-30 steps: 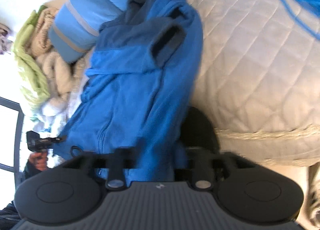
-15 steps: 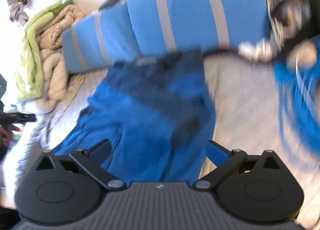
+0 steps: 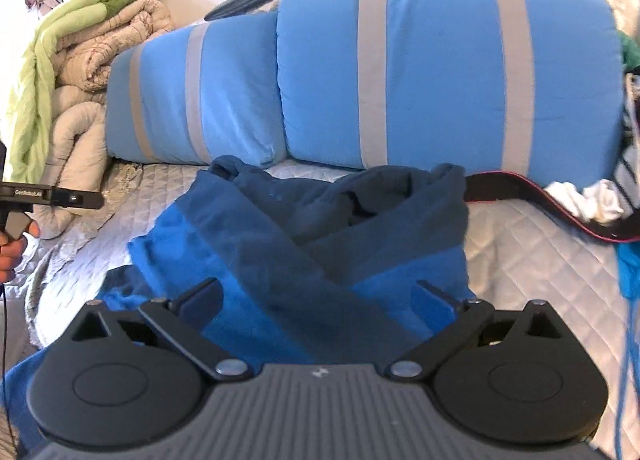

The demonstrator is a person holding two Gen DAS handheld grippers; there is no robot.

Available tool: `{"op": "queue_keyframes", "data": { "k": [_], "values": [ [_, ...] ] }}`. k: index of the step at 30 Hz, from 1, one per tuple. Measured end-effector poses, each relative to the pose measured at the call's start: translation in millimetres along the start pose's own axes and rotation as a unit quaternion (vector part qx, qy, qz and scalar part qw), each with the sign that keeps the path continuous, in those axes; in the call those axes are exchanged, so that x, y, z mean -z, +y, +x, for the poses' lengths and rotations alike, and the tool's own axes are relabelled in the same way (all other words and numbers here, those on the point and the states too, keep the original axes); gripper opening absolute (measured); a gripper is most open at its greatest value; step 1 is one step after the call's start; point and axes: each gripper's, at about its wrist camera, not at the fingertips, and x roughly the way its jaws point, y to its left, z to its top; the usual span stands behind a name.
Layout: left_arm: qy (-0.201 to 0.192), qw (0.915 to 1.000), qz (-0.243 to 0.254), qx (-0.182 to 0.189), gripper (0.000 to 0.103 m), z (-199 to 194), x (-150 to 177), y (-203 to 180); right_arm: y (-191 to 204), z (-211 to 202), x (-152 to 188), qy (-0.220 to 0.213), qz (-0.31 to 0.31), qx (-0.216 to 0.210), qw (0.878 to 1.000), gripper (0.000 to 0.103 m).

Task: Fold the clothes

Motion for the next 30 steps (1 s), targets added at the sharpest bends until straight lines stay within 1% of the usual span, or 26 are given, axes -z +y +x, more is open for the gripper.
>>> {"op": "queue_keyframes", "data": {
  "k": [2,5,8,10,12,13,16,18,21,22,23,24,25,27,28,29,30],
  "values": [
    [-0.002,0.9998,-0.015,0.012,0.081,22,-10,4,-3,21,-5,0.000,0.008,-0.003,1.000,0.103],
    [-0.014,0.9992,-0.032,0.017,0.081,53,-23,12,-11,51,-15,-0.003,0.028,-0.021,0.999,0.103],
    [-0.012,0.9985,-0.045,0.028,0.081,88,-37,22,-20,81,-25,-0.011,0.054,-0.044,0.998,0.103],
    [-0.008,0.9967,-0.068,0.044,0.081,108,-44,30,-28,102,-32,-0.021,0.075,-0.064,0.995,0.103],
    [-0.009,0.9933,-0.091,0.071,0.081,127,-48,38,-35,125,-38,-0.026,0.087,-0.076,0.993,0.103],
    [-0.006,0.9921,-0.097,0.080,0.081,136,-51,41,-38,136,-41,-0.028,0.095,-0.079,0.992,0.103],
    [0.021,0.9889,-0.117,0.089,0.081,163,-54,52,-49,166,-45,-0.019,0.143,-0.087,0.986,0.103],
    [0.035,0.9843,-0.141,0.101,0.081,176,-53,61,-52,181,-45,-0.013,0.157,-0.094,0.983,0.103],
    [0.022,0.9768,-0.158,0.143,0.081,184,-53,69,-51,196,-45,-0.007,0.156,-0.098,0.983,0.103],
    [0.017,0.9728,-0.165,0.162,0.081,186,-53,71,-52,200,-45,-0.006,0.158,-0.102,0.982,0.103],
    [0.014,0.9680,-0.172,0.182,0.081,188,-52,72,-53,202,-44,-0.006,0.166,-0.109,0.980,0.103],
    [0.013,0.9661,-0.172,0.193,0.081,190,-51,72,-54,204,-43,-0.007,0.174,-0.116,0.978,0.103],
    [0.018,0.9682,-0.166,0.186,0.081,192,-51,71,-56,206,-43,-0.007,0.181,-0.121,0.976,0.103],
    [0.050,0.9730,-0.155,0.164,0.080,201,-49,69,-59,211,-42,-0.002,0.189,-0.123,0.974,0.102],
    [0.070,0.9730,-0.152,0.159,0.079,206,-48,68,-59,213,-41,0.006,0.188,-0.117,0.975,0.101],
    [0.088,0.9728,-0.146,0.157,0.079,210,-46,67,-59,217,-39,0.018,0.186,-0.109,0.976,0.099],
    [0.095,0.9736,-0.135,0.158,0.077,213,-44,65,-58,220,-37,0.029,0.184,-0.102,0.977,0.091]
  ]
}}
